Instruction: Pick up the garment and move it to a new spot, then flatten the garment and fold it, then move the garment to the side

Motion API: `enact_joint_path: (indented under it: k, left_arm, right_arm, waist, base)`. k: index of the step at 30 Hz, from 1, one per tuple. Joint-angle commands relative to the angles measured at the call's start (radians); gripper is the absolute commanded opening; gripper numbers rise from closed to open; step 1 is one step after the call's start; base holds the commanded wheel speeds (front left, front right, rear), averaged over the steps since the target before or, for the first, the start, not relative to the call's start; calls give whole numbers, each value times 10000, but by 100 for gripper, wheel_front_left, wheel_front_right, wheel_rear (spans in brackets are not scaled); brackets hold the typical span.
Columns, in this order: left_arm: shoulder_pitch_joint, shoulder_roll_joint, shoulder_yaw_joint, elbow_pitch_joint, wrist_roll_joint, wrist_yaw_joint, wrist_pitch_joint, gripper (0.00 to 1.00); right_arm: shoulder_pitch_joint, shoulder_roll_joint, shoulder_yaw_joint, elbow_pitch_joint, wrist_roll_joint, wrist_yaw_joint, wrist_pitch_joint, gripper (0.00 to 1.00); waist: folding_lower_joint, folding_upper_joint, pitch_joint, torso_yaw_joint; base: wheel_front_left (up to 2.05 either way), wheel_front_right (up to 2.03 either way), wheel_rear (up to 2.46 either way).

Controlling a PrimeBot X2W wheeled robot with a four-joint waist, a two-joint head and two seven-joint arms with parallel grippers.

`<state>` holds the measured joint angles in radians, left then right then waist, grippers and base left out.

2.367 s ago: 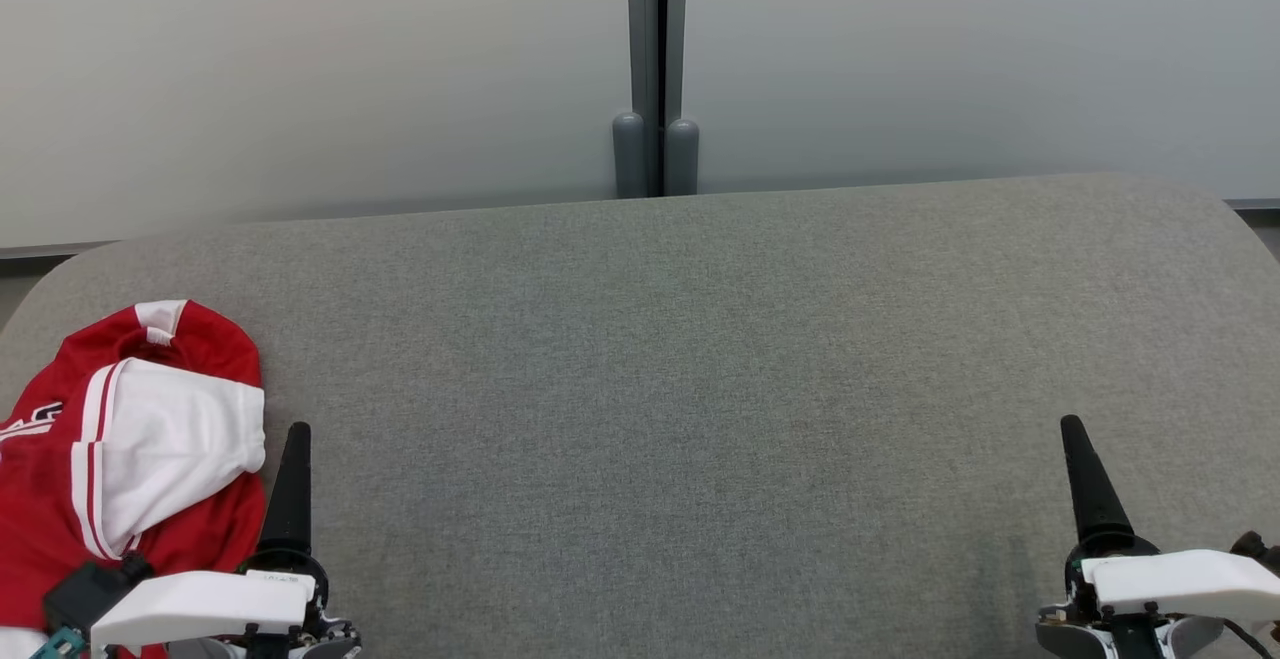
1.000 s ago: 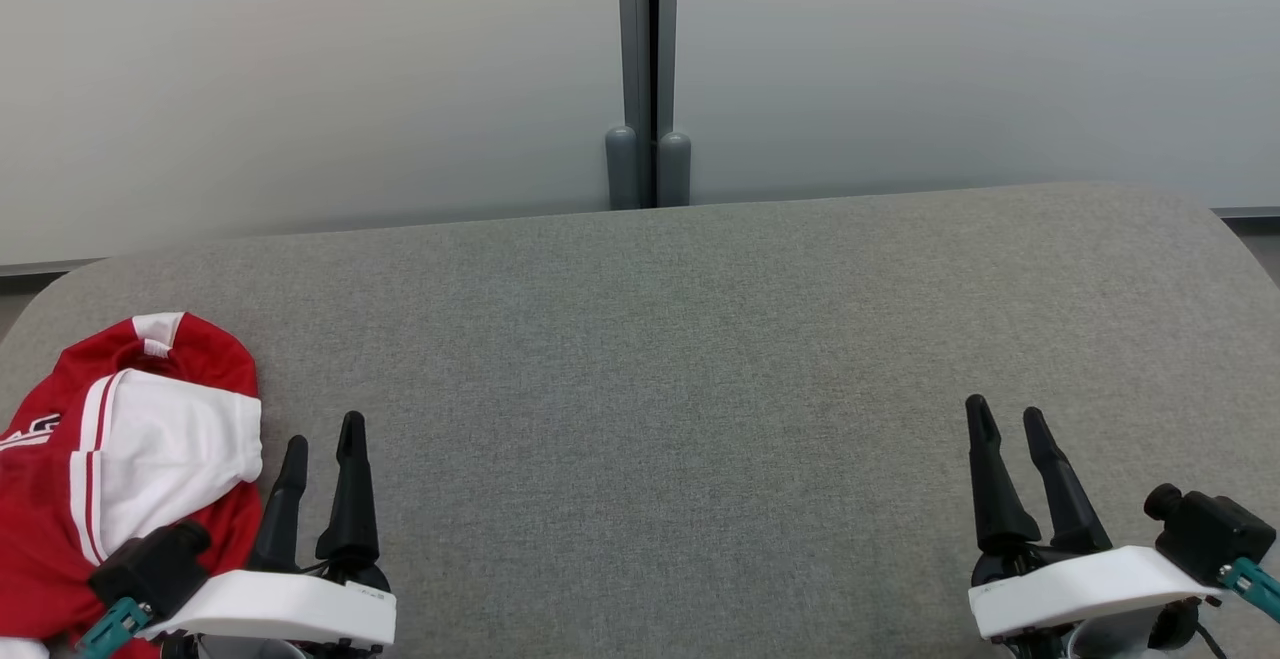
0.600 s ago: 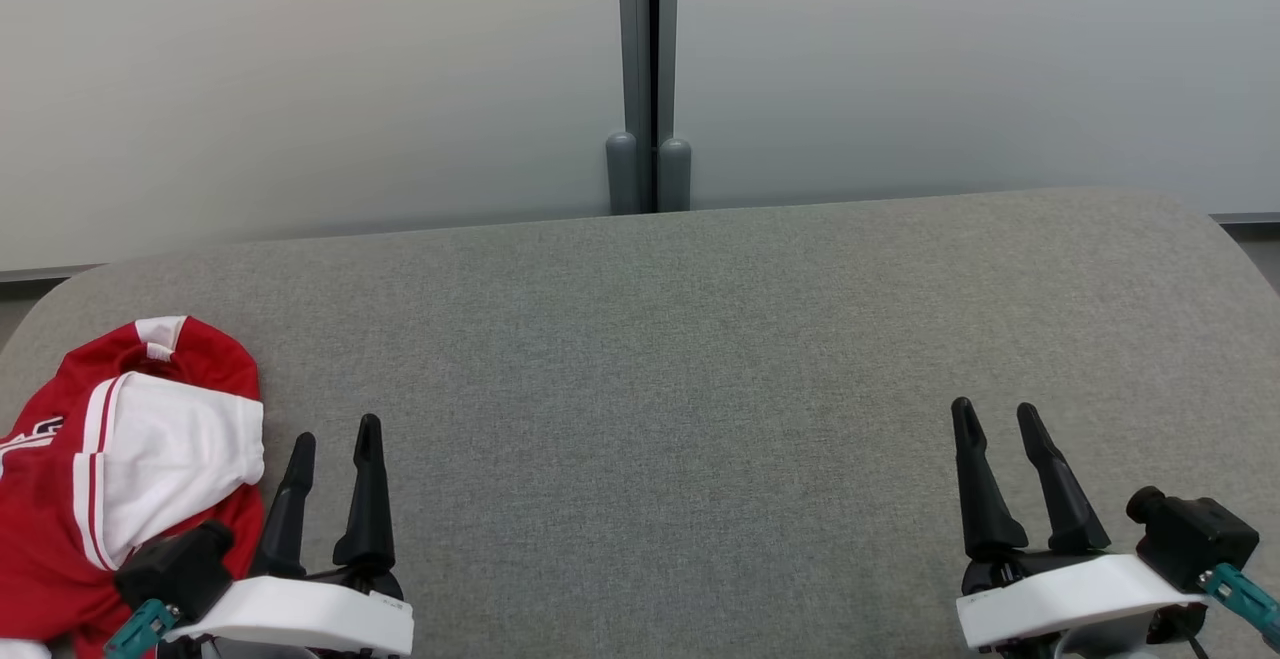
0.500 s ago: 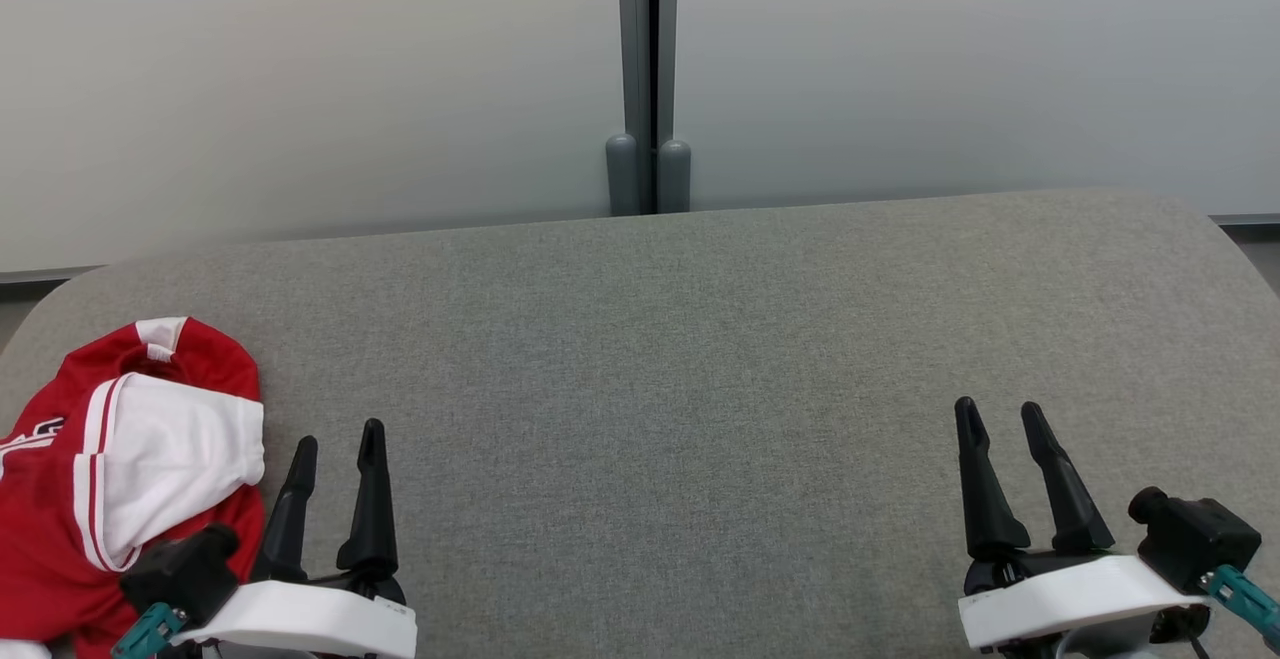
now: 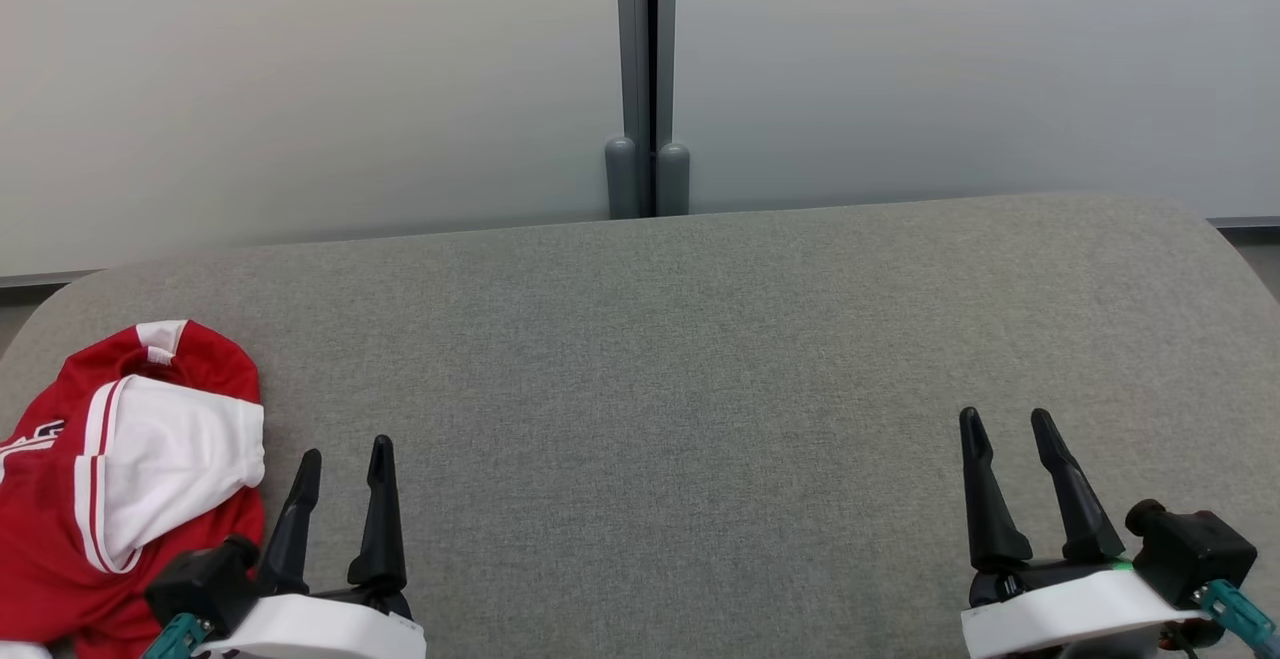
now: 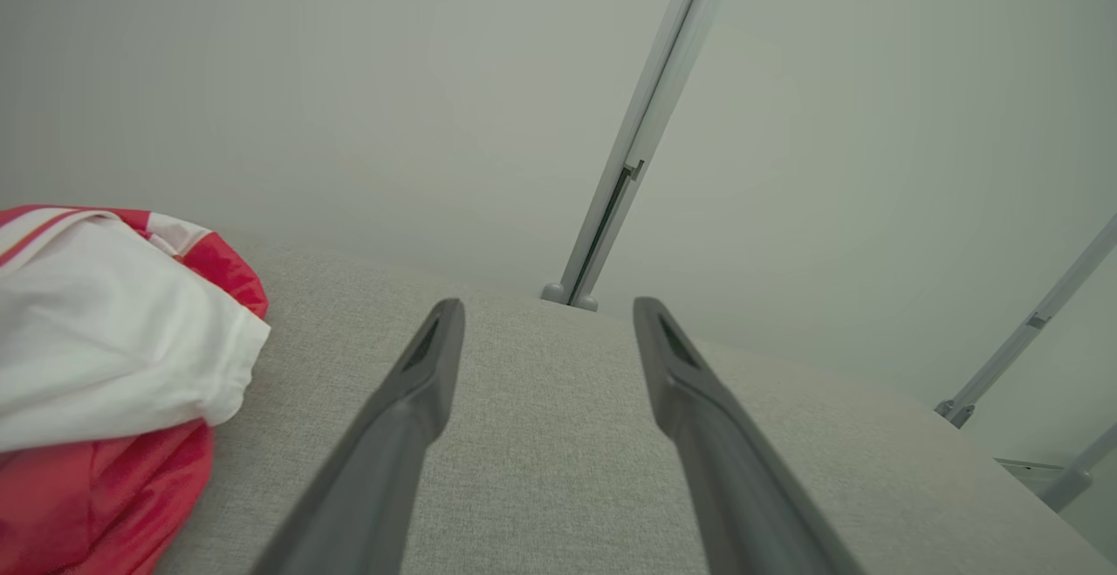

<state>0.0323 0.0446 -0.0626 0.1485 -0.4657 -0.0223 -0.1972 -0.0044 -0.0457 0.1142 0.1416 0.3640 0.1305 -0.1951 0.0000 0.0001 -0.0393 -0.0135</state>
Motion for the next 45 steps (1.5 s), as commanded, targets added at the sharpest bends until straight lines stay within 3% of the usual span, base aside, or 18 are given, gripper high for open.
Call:
enact_joint_path:
  k: [1,33,45]
  left_arm:
    - [-34,56,-14,-28,213,-32,-77,100]
    - [79,82,-429,239,2440,19,-690,100]
    - [90,78,-363,366,2233,-149,-681,100]
  right_arm:
    - [-5,-50,62,-41,-229,3,-115,100]
    - [30,-61,292,835,-2370,2,-719,100]
    - [-34,-63,283,989,-2264,2,-719,100]
  waist:
    - [0,-1,-14,11]
    - [0,-1,-48,98]
    - [0,-1,-62,86]
  base:
    - [0,0,0]
    - [0,0,0]
    - [0,0,0]
